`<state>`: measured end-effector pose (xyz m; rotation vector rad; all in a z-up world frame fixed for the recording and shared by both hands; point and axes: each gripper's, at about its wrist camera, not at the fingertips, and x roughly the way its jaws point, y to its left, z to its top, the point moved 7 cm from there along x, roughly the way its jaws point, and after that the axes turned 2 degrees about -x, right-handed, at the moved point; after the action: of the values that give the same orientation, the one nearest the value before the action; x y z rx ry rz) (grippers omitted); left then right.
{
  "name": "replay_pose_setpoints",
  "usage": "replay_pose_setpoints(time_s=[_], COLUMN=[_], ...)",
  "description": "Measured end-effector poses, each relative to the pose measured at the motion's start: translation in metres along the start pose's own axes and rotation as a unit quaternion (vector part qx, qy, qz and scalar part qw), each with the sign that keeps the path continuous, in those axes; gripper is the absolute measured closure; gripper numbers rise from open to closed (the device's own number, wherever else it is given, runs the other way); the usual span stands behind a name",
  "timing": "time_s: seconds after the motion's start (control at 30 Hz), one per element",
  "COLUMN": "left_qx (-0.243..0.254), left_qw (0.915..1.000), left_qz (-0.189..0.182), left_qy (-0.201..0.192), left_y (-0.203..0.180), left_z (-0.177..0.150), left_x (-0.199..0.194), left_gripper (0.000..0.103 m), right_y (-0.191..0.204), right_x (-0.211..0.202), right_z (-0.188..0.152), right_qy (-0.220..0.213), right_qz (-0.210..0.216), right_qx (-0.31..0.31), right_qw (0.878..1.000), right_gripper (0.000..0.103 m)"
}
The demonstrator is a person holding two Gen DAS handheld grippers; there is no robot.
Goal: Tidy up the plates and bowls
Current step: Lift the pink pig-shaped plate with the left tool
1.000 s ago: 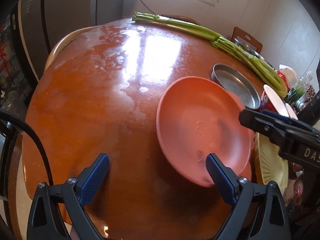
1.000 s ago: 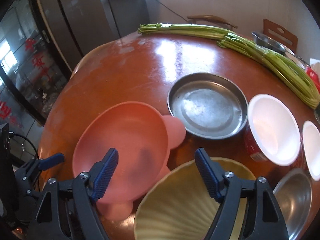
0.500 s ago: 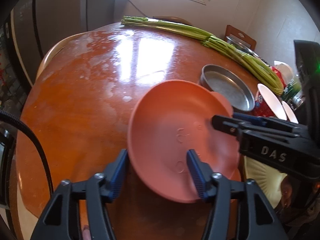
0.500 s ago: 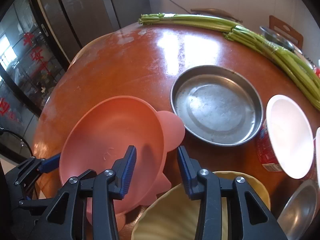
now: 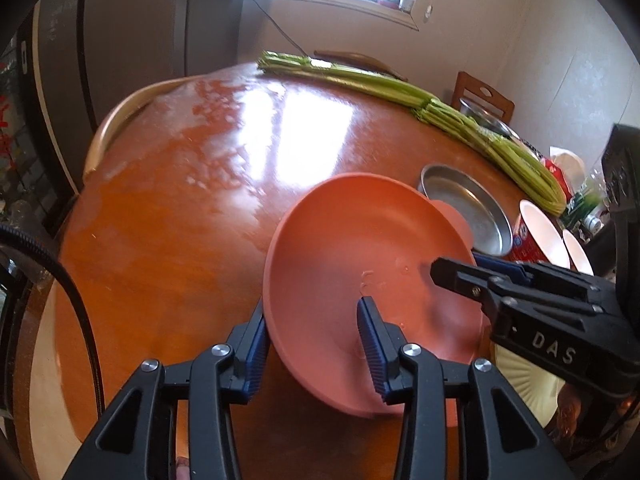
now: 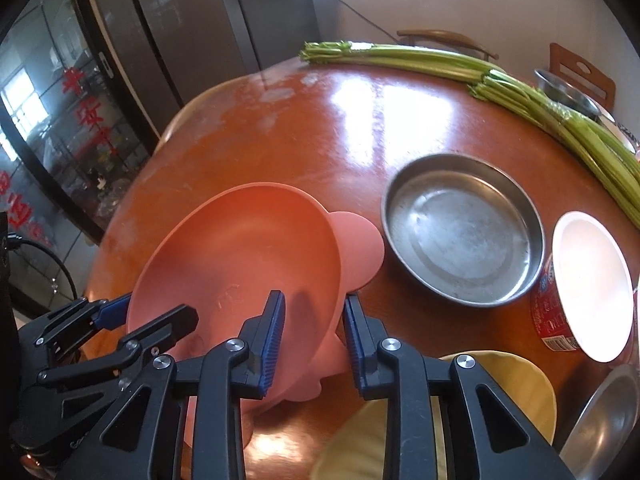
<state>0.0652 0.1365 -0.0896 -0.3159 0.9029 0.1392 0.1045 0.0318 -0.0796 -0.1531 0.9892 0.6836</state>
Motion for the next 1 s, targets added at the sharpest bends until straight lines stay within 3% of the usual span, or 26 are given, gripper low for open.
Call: replay_pose_setpoints(time_s=[0.33, 1.0], left_qx=[-0.004, 0.002], left_qw=[1.0000, 0.9999], left_qz=[0.004, 0.009], left_qy=[-0.003, 0.013], left_y=[0.016, 0.021], left_z=[0.017, 0.039], left_x=[0.006, 0.045], left_gripper=[0.060, 0.060], right_y=[0.008, 0.001], right_x=[0.007, 0.026], right_z=[0.009, -0.003], right_qy=[-0.005, 0.013], right_qz=[0.006, 0.005], right_qx=[0.042, 0.054], right_qw=[0.999, 0.998], right_gripper=[0.073, 0.073])
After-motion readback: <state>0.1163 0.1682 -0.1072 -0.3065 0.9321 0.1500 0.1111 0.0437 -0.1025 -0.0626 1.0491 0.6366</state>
